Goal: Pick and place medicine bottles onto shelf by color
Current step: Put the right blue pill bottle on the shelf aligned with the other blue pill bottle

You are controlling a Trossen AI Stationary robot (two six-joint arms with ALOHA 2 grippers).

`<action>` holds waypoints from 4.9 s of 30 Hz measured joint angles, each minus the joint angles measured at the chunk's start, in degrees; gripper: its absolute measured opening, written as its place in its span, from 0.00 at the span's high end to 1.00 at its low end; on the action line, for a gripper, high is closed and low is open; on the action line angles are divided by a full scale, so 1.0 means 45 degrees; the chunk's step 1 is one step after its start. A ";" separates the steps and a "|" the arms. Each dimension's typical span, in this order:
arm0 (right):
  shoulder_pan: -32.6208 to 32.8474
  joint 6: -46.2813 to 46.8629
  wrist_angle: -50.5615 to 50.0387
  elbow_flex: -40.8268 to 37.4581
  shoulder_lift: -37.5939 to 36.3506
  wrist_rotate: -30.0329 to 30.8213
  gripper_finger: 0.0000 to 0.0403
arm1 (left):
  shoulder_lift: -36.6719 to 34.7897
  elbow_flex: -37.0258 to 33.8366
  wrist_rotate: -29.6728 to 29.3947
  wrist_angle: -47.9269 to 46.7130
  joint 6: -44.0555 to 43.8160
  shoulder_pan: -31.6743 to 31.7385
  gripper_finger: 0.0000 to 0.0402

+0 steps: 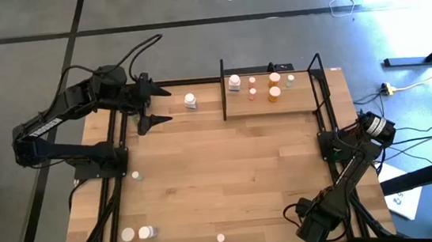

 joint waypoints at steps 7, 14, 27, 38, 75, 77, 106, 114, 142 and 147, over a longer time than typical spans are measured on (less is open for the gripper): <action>0.0010 0.0007 0.0847 -0.0560 -0.0010 -0.0001 0.47 | 0.0015 0.0000 -0.0005 0.0021 -0.0002 0.0000 0.04; 0.0024 -0.0035 0.2043 -0.1396 0.0000 -0.0001 0.47 | 0.0019 0.0000 -0.0005 0.0017 -0.0002 0.0000 0.04; 0.0024 -0.0027 0.2193 -0.1664 0.0000 -0.0001 0.52 | 0.0019 0.0000 -0.0007 0.0017 -0.0002 -0.0002 0.04; 0.0000 -0.0007 0.2217 -0.1664 0.0000 -0.0006 0.74 | 0.0019 0.0000 -0.0010 0.0017 -0.0002 -0.0004 0.04; -0.6010 -0.3981 -0.4425 0.3692 -0.1473 0.2071 0.72 | 0.0019 0.0000 -0.0015 -0.0145 0.0056 -0.0001 0.04; -0.6630 -0.4361 -0.5565 0.4575 -0.1517 0.2767 0.72 | 0.0019 0.0000 -0.0010 -0.0205 0.0105 0.0000 0.04; -1.7373 -0.9379 -0.7442 0.5660 -0.3235 0.4793 0.72 | 0.0019 0.0000 -0.0015 -0.0784 0.0479 0.0000 0.04; -1.9811 -0.9985 -0.7464 0.5379 -0.3140 0.4917 0.72 | 0.0034 0.0000 -0.0027 -0.0784 0.0492 0.0000 0.04; -2.3494 -1.4102 -0.3315 0.0589 -0.2280 0.5813 0.72 | 0.1846 0.0010 -0.1064 0.0541 0.0099 0.0010 0.04; -2.3494 -1.4415 -0.3032 0.0589 -0.1695 0.5845 0.72 | 0.1846 0.0010 -0.1064 0.0590 -0.0021 0.0010 0.04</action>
